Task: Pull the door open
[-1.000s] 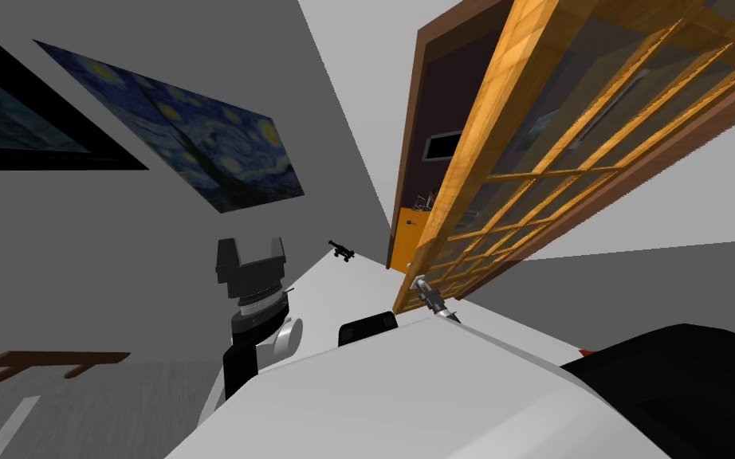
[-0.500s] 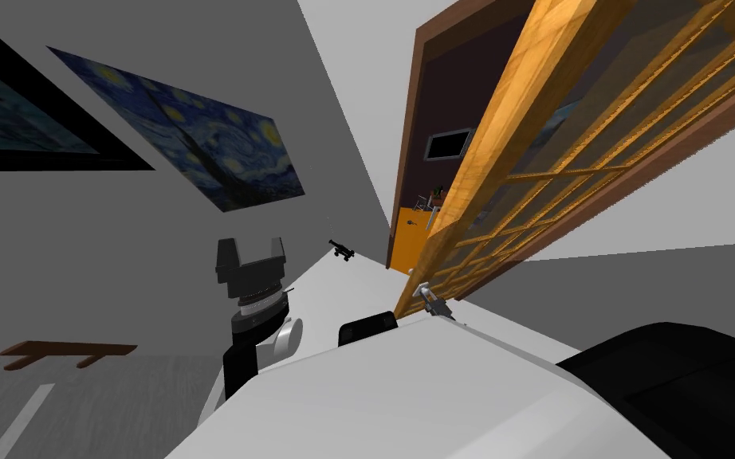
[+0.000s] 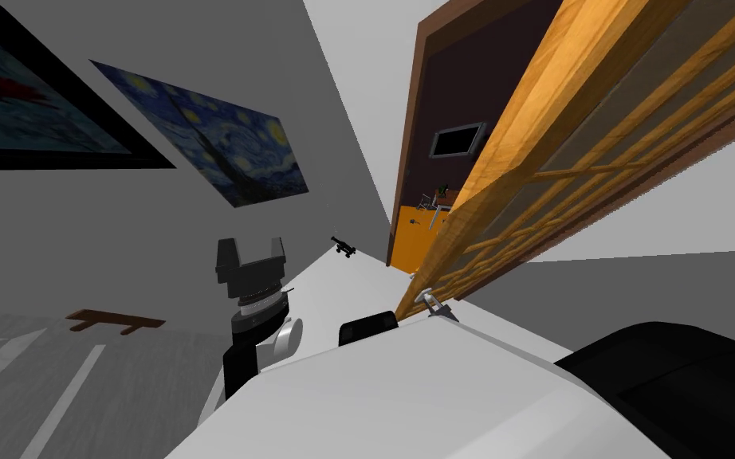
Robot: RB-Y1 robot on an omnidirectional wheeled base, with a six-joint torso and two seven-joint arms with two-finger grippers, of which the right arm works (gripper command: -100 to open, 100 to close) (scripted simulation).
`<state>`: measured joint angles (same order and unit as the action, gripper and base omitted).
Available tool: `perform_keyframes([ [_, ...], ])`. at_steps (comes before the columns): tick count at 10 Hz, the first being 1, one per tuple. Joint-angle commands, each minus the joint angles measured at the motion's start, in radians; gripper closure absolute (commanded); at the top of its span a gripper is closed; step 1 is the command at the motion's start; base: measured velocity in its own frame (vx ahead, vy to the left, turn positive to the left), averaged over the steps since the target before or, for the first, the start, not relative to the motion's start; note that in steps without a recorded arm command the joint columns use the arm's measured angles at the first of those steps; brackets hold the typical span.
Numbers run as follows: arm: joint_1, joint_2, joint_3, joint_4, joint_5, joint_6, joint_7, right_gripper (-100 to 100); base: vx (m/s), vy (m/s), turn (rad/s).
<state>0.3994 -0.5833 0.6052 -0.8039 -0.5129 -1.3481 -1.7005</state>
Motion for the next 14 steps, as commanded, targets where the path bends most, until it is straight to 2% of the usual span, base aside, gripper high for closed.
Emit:
perform_keyframes([
  [1,0.0,0.0,0.0,0.0,0.0,0.0,0.0,100,-0.055,-0.013,0.033],
  [6,0.009,0.003,0.009,0.019,0.009,-0.026,-0.009,100,0.152,0.058,0.032],
  [9,0.025,0.009,0.021,0.044,0.021,-0.063,-0.015,100,0.121,0.079,0.121],
  [10,0.03,0.01,0.025,0.051,0.024,-0.074,-0.016,100,0.053,0.006,0.158],
  [14,0.035,0.012,0.029,0.06,0.028,-0.088,-0.017,100,0.002,-0.006,0.048],
])
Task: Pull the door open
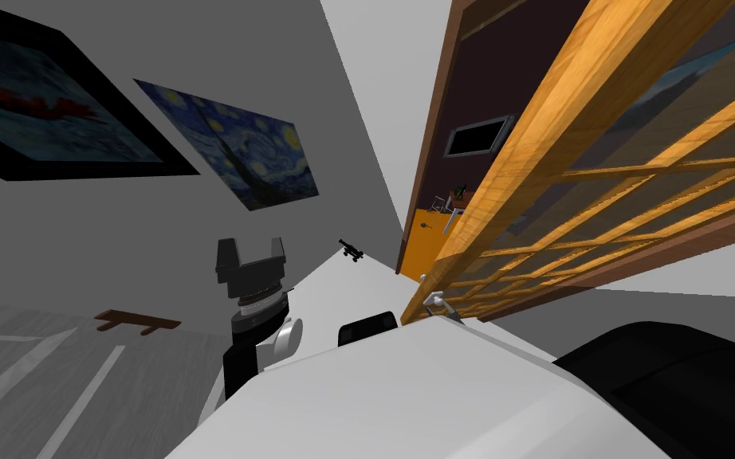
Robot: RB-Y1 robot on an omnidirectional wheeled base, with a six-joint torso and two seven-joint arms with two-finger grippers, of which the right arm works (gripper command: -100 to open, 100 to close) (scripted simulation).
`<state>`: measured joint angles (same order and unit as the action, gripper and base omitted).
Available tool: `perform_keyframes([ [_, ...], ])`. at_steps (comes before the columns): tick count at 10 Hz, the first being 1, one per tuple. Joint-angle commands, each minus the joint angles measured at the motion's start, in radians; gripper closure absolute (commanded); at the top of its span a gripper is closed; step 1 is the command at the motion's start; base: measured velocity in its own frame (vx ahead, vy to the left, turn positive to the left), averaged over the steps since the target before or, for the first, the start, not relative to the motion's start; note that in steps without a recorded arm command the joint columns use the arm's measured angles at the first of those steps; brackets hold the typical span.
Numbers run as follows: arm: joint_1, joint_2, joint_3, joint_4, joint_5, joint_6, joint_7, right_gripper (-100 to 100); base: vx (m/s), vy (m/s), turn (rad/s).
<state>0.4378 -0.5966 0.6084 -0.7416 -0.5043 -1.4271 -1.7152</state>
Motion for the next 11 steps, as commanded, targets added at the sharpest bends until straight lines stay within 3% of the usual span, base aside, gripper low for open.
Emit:
perform_keyframes([
  [1,-0.001,0.026,0.028,0.002,0.021,-0.015,-0.002,100,-0.016,-0.011,0.061],
  [4,-0.001,0.026,0.028,0.002,0.021,-0.015,-0.002,100,-0.007,-0.006,0.001],
  [7,0.006,0.029,0.034,0.015,0.026,-0.035,-0.002,100,-0.04,-0.031,0.077],
  [8,0.012,0.032,0.04,0.029,0.031,-0.056,-0.001,100,-0.151,-0.084,0.104],
  [11,0.016,0.034,0.044,0.038,0.033,-0.069,0.001,100,-0.152,-0.072,0.034],
])
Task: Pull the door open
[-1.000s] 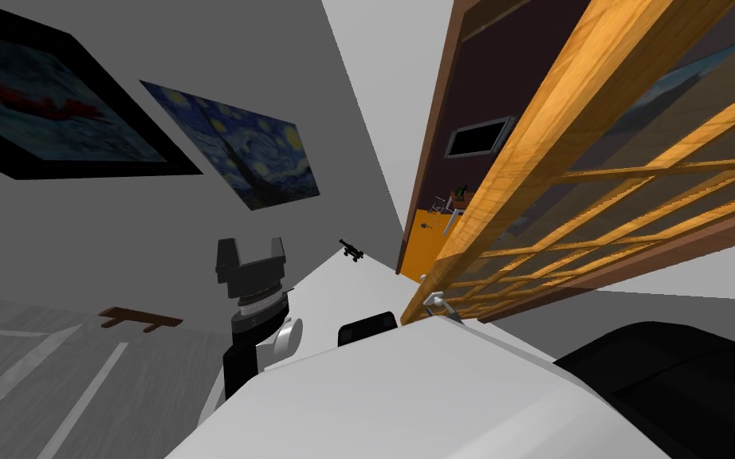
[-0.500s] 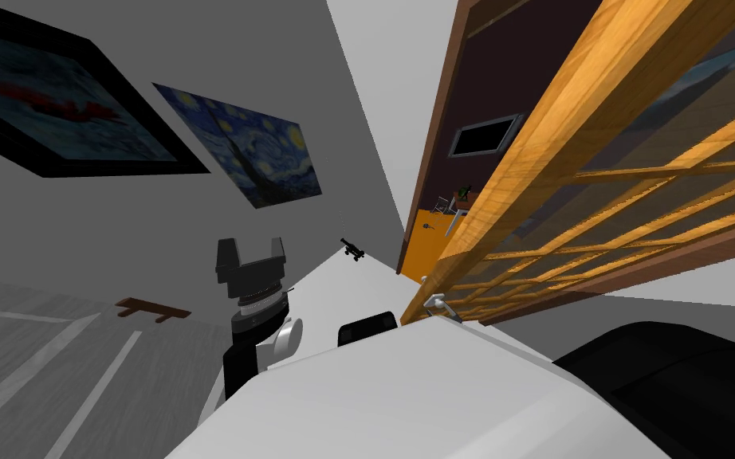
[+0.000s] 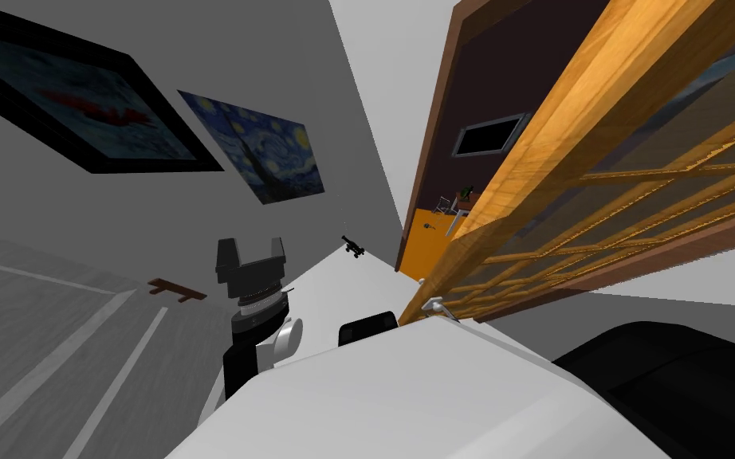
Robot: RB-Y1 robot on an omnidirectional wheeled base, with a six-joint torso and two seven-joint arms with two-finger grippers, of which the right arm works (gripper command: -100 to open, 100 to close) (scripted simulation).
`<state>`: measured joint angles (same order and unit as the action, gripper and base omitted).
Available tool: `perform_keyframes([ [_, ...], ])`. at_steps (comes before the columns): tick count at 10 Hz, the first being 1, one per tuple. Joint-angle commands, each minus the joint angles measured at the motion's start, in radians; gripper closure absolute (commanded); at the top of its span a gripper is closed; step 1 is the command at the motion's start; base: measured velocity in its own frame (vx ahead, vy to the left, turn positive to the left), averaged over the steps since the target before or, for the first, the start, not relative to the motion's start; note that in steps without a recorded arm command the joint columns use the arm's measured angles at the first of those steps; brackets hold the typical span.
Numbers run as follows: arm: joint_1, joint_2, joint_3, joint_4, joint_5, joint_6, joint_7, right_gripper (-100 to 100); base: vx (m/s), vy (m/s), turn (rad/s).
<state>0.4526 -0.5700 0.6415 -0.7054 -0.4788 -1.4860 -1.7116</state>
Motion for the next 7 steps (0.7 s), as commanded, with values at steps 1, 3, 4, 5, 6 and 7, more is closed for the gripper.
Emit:
perform_keyframes([
  [1,0.003,0.008,0.012,0.004,0.009,-0.015,-0.002,100,-0.177,-0.085,0.001],
  [3,0.005,0.009,0.014,0.009,0.01,-0.021,-0.001,100,-0.192,-0.083,-0.025],
  [4,0.005,0.01,0.015,0.011,0.011,-0.025,-0.001,100,-0.214,-0.048,0.047],
  [5,0.006,0.01,0.016,0.012,0.011,-0.027,0.0,100,-0.198,-0.002,-0.003],
  [6,0.006,0.01,0.016,0.013,0.011,-0.028,0.0,100,-0.168,-0.001,-0.004],
  [7,0.007,0.011,0.017,0.015,0.012,-0.031,0.0,100,-0.167,-0.004,0.007],
])
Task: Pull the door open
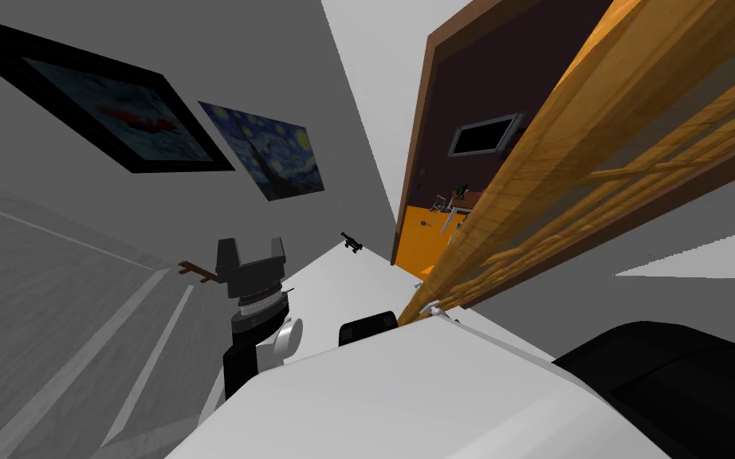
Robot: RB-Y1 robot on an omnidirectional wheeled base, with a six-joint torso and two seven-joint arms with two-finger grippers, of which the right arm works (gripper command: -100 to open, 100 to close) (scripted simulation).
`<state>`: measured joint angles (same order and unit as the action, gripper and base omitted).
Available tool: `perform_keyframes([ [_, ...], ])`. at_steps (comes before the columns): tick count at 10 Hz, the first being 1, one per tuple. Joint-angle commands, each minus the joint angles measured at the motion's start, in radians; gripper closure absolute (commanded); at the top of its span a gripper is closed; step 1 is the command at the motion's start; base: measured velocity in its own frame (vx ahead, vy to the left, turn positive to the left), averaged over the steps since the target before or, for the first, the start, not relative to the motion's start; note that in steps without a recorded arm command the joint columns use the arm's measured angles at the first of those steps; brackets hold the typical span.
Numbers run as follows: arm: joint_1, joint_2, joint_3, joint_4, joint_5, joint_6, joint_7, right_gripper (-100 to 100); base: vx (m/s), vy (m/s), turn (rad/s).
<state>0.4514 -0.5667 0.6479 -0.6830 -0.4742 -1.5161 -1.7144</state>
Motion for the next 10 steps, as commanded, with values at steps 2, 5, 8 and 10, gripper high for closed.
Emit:
perform_keyframes([
  [2,0.008,0.008,0.011,-0.007,0.007,-0.002,0.003,100,-0.133,0.0,-0.023],
  [5,-0.007,0.005,0.001,0.011,0.001,-0.007,0.0,100,-0.099,-0.004,-0.02],
  [8,-0.029,-0.004,-0.022,0.019,-0.003,0.006,0.021,100,-0.002,-0.062,0.26],
  [10,-0.045,-0.008,-0.037,0.025,-0.004,0.012,0.036,100,-0.021,-0.03,0.139],
])
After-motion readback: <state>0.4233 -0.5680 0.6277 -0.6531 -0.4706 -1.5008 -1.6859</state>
